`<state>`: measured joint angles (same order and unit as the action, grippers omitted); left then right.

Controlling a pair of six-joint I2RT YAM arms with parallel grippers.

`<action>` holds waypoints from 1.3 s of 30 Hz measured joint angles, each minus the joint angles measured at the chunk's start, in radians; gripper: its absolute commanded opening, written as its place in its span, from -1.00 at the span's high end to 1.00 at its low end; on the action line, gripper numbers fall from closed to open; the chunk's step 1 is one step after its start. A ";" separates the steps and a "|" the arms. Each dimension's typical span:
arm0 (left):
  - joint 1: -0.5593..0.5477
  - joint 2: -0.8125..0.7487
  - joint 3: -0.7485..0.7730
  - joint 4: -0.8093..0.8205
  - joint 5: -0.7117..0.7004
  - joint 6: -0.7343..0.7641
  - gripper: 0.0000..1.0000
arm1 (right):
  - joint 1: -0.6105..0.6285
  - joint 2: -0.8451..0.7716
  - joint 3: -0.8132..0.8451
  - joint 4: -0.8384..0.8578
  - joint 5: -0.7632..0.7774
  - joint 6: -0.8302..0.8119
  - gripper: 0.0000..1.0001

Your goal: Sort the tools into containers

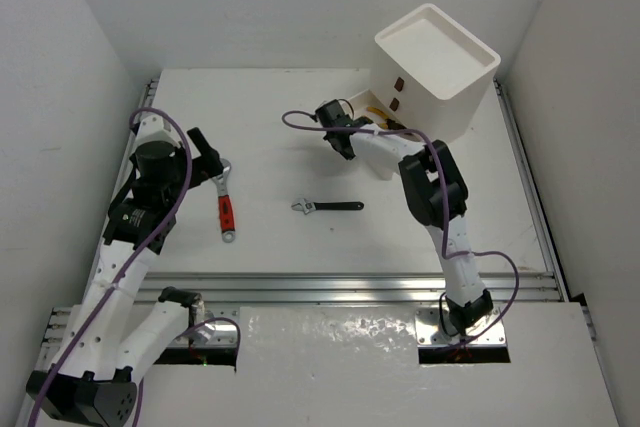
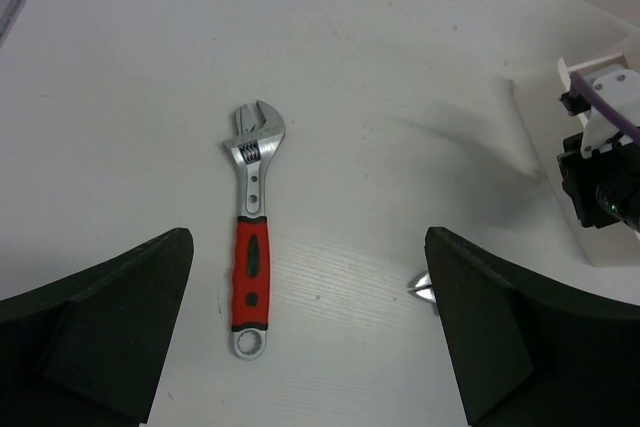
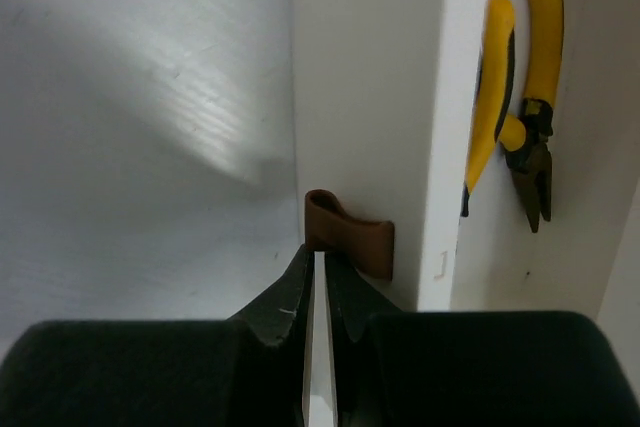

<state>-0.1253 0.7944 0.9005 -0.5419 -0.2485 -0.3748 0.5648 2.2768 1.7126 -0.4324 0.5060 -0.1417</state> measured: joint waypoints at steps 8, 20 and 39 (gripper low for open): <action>0.000 0.015 -0.005 0.007 0.026 0.004 -1.00 | -0.060 0.023 0.038 0.010 0.059 -0.039 0.83; 0.000 0.026 -0.007 0.008 0.035 0.004 -1.00 | -0.126 0.066 0.053 0.073 0.098 -0.165 0.87; 0.000 0.029 -0.011 0.008 0.048 0.007 -1.00 | -0.183 0.122 0.111 0.128 0.164 -0.307 0.85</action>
<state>-0.1253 0.8238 0.8894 -0.5335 -0.2008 -0.3676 0.3820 2.3993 1.8240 -0.3046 0.6701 -0.4492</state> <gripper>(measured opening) 0.996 0.069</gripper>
